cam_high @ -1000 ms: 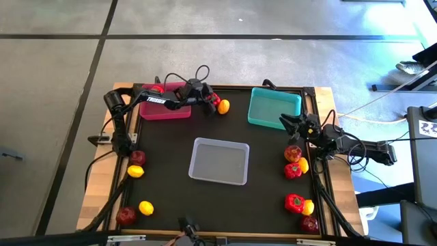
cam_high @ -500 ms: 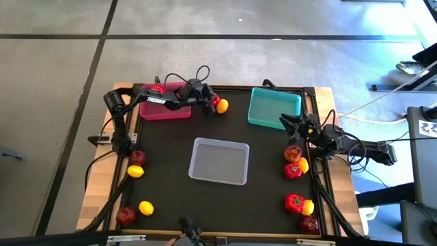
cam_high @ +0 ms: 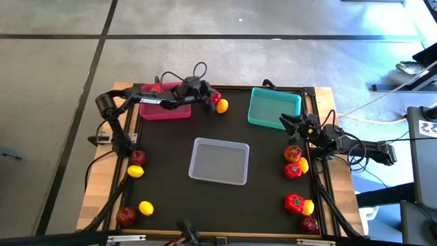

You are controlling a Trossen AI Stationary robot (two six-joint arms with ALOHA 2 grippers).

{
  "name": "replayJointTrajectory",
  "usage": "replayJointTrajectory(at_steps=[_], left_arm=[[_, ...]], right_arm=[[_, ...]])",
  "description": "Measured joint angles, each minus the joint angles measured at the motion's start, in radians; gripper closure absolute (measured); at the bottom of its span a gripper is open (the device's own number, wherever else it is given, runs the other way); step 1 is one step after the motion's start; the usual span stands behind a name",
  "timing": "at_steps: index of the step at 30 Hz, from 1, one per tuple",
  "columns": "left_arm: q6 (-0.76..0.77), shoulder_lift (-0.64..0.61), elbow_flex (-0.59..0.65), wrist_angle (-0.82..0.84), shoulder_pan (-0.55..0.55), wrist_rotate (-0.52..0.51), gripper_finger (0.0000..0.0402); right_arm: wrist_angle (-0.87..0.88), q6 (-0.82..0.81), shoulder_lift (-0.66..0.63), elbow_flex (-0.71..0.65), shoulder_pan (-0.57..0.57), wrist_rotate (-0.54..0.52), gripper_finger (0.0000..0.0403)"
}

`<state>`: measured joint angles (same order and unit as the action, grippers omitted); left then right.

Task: Sort produce into baskets
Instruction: Put the bell pepper into the pink bin

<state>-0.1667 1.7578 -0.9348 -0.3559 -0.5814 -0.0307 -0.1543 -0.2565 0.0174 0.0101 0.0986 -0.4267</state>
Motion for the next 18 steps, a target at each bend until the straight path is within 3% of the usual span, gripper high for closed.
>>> replayJointTrajectory(at_steps=[13,18], left_arm=[[0.000,-0.349,-0.001,0.245,-0.027,-0.142,0.0381],[0.008,-0.428,-0.001,0.366,-0.072,-0.212,0.0380]], right_arm=[[-0.001,0.000,0.000,0.000,0.000,0.000,0.0288],[-0.012,0.000,0.000,0.000,0.000,0.000,0.0288]])
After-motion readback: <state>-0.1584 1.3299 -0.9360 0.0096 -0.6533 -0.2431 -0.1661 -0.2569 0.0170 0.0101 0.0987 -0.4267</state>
